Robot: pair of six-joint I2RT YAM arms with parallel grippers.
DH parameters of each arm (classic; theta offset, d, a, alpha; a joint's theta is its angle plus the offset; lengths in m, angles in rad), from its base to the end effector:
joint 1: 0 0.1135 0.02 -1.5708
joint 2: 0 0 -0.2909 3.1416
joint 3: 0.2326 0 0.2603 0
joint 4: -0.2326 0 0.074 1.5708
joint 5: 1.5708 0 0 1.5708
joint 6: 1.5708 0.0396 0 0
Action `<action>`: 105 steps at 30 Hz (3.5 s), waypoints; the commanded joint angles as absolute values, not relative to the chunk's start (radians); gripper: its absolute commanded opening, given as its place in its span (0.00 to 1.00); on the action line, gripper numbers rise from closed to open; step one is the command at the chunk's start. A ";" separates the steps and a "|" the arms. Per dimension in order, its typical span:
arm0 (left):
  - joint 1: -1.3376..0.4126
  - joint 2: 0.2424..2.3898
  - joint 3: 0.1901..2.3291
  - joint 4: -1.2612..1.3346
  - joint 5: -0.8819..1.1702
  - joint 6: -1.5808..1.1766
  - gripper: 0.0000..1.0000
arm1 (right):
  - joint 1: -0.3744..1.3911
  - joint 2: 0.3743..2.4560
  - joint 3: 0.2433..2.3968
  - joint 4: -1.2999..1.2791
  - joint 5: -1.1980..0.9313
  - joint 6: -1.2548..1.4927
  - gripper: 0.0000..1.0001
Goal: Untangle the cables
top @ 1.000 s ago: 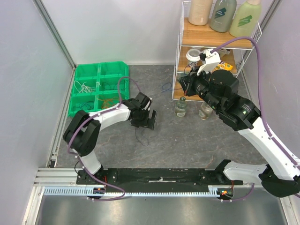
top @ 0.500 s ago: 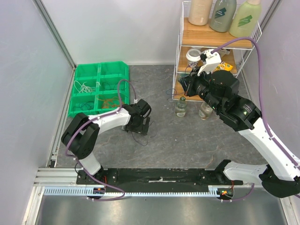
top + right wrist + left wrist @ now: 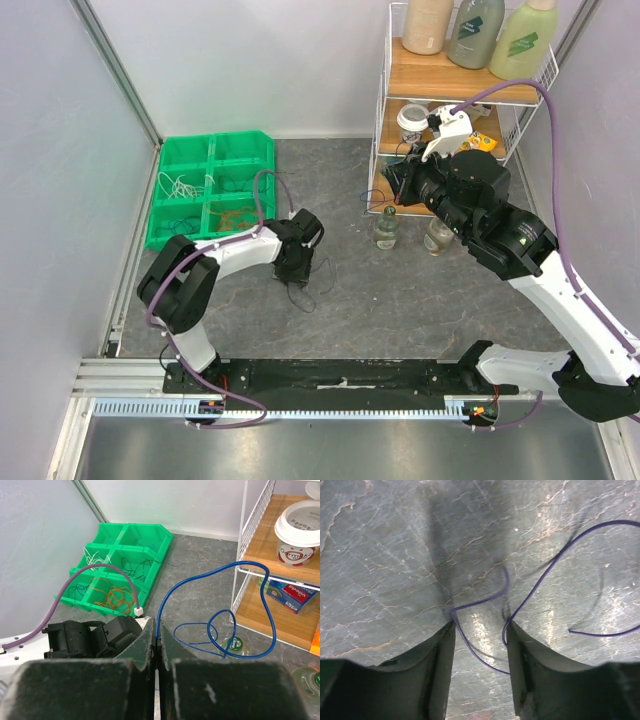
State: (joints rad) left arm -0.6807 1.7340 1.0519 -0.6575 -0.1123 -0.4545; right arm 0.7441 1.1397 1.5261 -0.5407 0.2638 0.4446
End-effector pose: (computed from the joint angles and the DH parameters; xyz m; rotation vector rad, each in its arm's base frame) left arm 0.2574 -0.2028 0.1771 0.3071 2.8701 -0.0434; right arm 0.1698 0.1423 0.5116 -0.0645 1.7626 0.6479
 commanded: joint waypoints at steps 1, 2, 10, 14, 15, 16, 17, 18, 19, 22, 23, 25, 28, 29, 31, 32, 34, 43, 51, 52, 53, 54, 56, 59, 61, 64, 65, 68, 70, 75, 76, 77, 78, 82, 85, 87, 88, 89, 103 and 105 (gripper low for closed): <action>-0.675 1.775 1.081 -0.591 -0.098 -0.446 0.41 | 0.741 1.126 1.543 -0.540 0.278 0.433 0.00; -0.675 1.776 1.081 -0.592 -0.103 -0.443 0.26 | 0.742 1.126 1.543 -0.541 0.279 0.433 0.00; -0.672 1.593 1.072 -0.618 -0.213 -0.417 0.02 | 0.742 1.124 1.537 -0.542 0.279 0.433 0.00; -0.641 1.464 1.084 -0.640 -0.290 -0.431 0.02 | 0.742 1.127 1.536 -0.540 0.278 0.433 0.00; -0.628 1.442 1.092 -0.656 -0.310 -0.440 0.02 | 0.742 1.129 1.536 -0.541 0.275 0.433 0.00; -0.605 1.421 1.101 -0.666 -0.337 -0.451 0.02 | 0.742 1.131 1.536 -0.541 0.272 0.434 0.00; -0.577 1.405 1.112 -0.692 -0.366 -0.465 0.02 | 0.742 1.131 1.534 -0.541 0.268 0.433 0.00; -0.543 1.384 1.121 -0.707 -0.397 -0.483 0.02 | 0.741 1.131 1.534 -0.541 0.268 0.433 0.00; -0.494 1.370 1.133 -0.725 -0.417 -0.503 0.02 | 0.742 1.129 1.532 -0.541 0.267 0.431 0.00; -0.318 1.341 1.172 -0.755 -0.425 -0.552 0.02 | 0.741 1.126 1.532 -0.543 0.265 0.423 0.00; -0.264 1.338 1.192 -0.761 -0.417 -0.570 0.02 | 0.742 1.124 1.532 -0.543 0.265 0.420 0.00; -0.181 1.348 1.238 -0.765 -0.417 -0.586 0.02 | 0.742 1.124 1.535 -0.543 0.264 0.414 0.00; -0.111 1.377 1.321 -0.775 -0.434 -0.601 0.02 | 0.742 1.124 1.543 -0.548 0.258 0.407 0.00; -0.094 1.388 1.345 -0.773 -0.436 -0.604 0.02 | 0.742 1.124 1.546 -0.548 0.258 0.405 0.00; -0.046 1.419 1.399 -0.775 -0.440 -0.609 0.02 | 0.742 1.121 1.546 -0.551 0.256 0.400 0.00; -0.020 1.434 1.428 -0.776 -0.439 -0.614 0.01 | 0.742 1.120 1.548 -0.554 0.256 0.399 0.00; 0.038 1.462 1.501 -0.782 -0.433 -0.617 0.02 | 0.742 1.114 1.546 -0.555 0.256 0.399 0.00; 0.164 1.621 1.649 -0.805 -0.414 -0.661 0.01 | 0.742 1.100 1.543 -0.555 0.279 0.391 0.00; 0.282 1.609 1.401 -0.641 -0.223 -0.730 0.02 | 0.742 1.086 1.525 -0.560 0.299 0.396 0.00; 0.288 1.592 1.358 -0.620 -0.218 -0.733 0.02 | 0.742 1.083 1.522 -0.558 0.302 0.397 0.00; 0.291 1.580 1.329 -0.606 -0.221 -0.736 0.02 | 0.742 1.083 1.523 -0.560 0.304 0.399 0.00; 0.294 1.575 1.301 -0.607 -0.236 -0.745 0.02 | 0.742 1.085 1.523 -0.560 0.305 0.397 0.00; 0.301 1.566 1.260 -0.609 -0.250 -0.765 0.02 | 0.742 1.085 1.523 -0.558 0.304 0.399 0.00; 0.316 1.589 1.244 -0.626 -0.218 -0.802 0.02 | 0.742 1.086 1.520 -0.558 0.302 0.400 0.00; 0.321 1.626 1.267 -0.679 -0.203 -0.839 0.02 | 0.742 1.088 1.519 -0.560 0.301 0.399 0.00; 0.324 1.667 1.304 -0.739 -0.196 -0.874 0.02 | 0.742 1.091 1.522 -0.558 0.298 0.397 0.00; 0.325 1.675 1.316 -0.738 -0.187 -0.865 0.02 | 0.742 1.089 1.522 -0.558 0.299 0.397 0.00; 0.325 1.684 1.360 -0.739 -0.175 -0.836 0.30 | 0.742 1.088 1.520 -0.560 0.302 0.394 0.00; 0.325 1.668 1.374 -0.738 -0.187 -0.831 0.52 | 0.742 1.088 1.516 -0.560 0.302 0.394 0.00; 0.324 1.588 1.368 -0.739 -0.181 -0.824 0.88 | 0.742 1.112 1.503 -0.558 0.255 0.377 0.00; 0.321 1.568 1.364 -0.744 -0.169 -0.818 0.89 | 0.741 1.124 1.503 -0.557 0.235 0.370 0.00; 0.313 1.556 1.361 -0.752 -0.155 -0.813 0.89 | 0.742 1.135 1.503 -0.555 0.210 0.362 0.00; 0.296 1.537 1.355 -0.756 -0.134 -0.802 0.88 | 0.742 1.152 1.505 -0.549 0.174 0.350 0.00; 0.154 1.468 1.310 -0.718 -0.068 -0.735 0.78 | 0.742 1.236 1.502 -0.529 -0.030 0.310 0.00; -0.024 1.415 1.292 -0.687 -0.032 -0.661 0.77 | 0.742 1.314 1.480 -0.541 -0.165 0.276 0.00; -0.092 1.373 1.269 -0.641 -0.006 -0.594 0.77 | 0.745 1.371 1.460 -0.564 -0.242 0.256 0.00; -0.112 1.352 1.246 -0.600 0.049 -0.557 0.78 | 0.749 1.400 1.447 -0.584 -0.264 0.247 0.00; -0.124 1.335 1.220 -0.554 0.111 -0.520 0.78 | 0.752 1.426 1.430 -0.592 -0.285 0.244 0.00; -0.327 1.388 1.088 -0.428 0.440 -0.362 0.76 | 0.775 1.579 1.270 -0.630 -0.299 0.259 0.51; -0.366 1.397 1.080 -0.431 0.448 -0.347 0.75 | 0.775 1.557 1.252 -0.635 -0.279 0.267 0.64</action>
State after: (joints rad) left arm -0.2962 1.3701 1.0878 -0.4637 0.3573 -0.4355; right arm 0.7750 1.6131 1.2705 -0.6453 -0.2840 0.2638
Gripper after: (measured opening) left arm 0.762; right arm 0.546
